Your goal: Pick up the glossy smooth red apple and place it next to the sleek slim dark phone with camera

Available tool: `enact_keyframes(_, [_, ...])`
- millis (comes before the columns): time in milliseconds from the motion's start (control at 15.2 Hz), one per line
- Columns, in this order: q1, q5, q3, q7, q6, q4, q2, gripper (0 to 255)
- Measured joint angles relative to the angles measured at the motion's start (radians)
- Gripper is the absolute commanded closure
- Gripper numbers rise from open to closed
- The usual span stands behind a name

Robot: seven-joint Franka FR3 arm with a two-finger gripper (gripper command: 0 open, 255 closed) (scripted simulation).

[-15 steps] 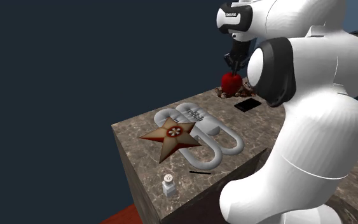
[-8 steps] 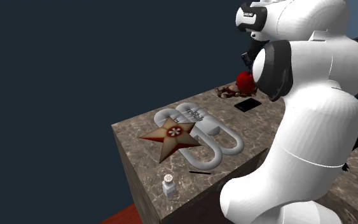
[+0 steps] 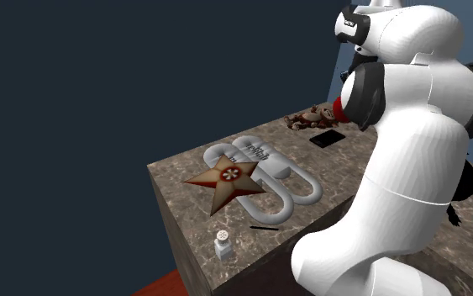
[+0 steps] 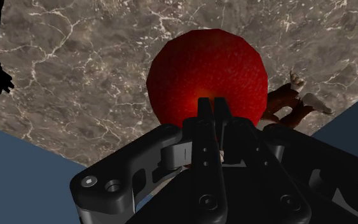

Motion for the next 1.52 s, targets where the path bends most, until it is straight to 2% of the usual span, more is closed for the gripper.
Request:
enact_keyframes(726, [-0.007,0.003,-0.001,-0.005,0.154,-0.172,-0.018,255])
enact_keyframes(1518, [-0.008,0.0,-0.003,-0.004,0.31,-0.313,-0.002,255])
